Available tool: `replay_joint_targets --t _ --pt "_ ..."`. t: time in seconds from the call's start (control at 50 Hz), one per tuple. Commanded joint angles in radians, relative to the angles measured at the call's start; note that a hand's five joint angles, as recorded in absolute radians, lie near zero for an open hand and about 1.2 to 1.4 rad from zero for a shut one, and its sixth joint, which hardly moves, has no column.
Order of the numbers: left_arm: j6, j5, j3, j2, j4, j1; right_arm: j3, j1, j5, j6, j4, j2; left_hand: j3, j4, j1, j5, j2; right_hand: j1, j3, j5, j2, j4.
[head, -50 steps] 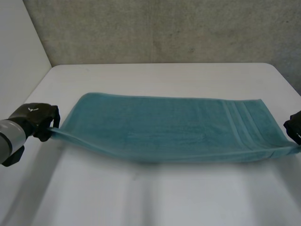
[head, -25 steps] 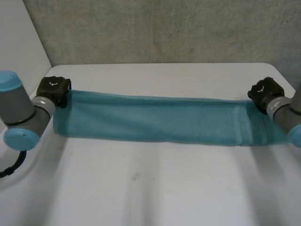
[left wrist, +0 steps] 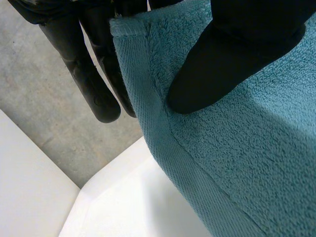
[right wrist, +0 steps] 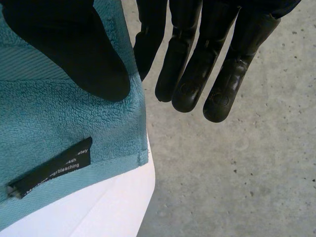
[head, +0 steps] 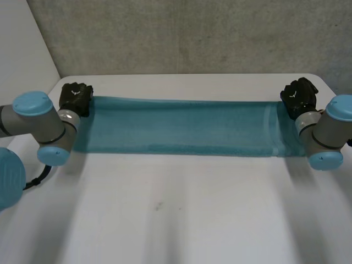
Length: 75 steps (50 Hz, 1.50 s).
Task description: Fold the laundry
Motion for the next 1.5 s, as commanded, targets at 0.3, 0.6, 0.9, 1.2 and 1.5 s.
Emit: replay_joint_targets --t 0.3,0.6,0.9,1.2,1.5 --pt "0.002 0.014 -0.077 0.086 0.05 -0.038 -0.061 0.013 0.016 0.151 0.025 0.001 -1.029 -1.03 -1.005 -1.025 -1.031 -0.808 -1.01 -0.987 -0.995 -1.016" --pt "-0.017 0.005 -0.401 0.503 0.073 -0.051 0.202 -0.013 -0.01 0.482 0.283 -0.496 -1.015 -1.015 -0.99 -1.01 -1.016 -0.808 -1.01 -0.987 -0.995 -1.016" --pt "-0.169 0.012 -0.729 0.738 0.063 -0.059 0.312 -0.243 -0.277 0.64 0.657 -0.587 -1.003 -1.004 -0.978 -0.998 -1.004 -0.502 -0.703 -0.68 -0.688 -0.709" --pt "-0.173 0.011 -0.763 0.733 0.063 -0.056 0.292 -0.319 -0.326 0.602 0.57 -0.323 -1.003 -1.004 -0.978 -0.998 -1.004 -0.288 -0.49 -0.466 -0.474 -0.495" --pt "-0.175 0.014 -0.786 0.727 0.075 -0.053 0.244 -0.332 -0.318 0.585 0.53 -0.229 -1.0 -1.001 -0.975 -0.996 -1.002 -0.011 -0.213 -0.19 -0.198 -0.219"
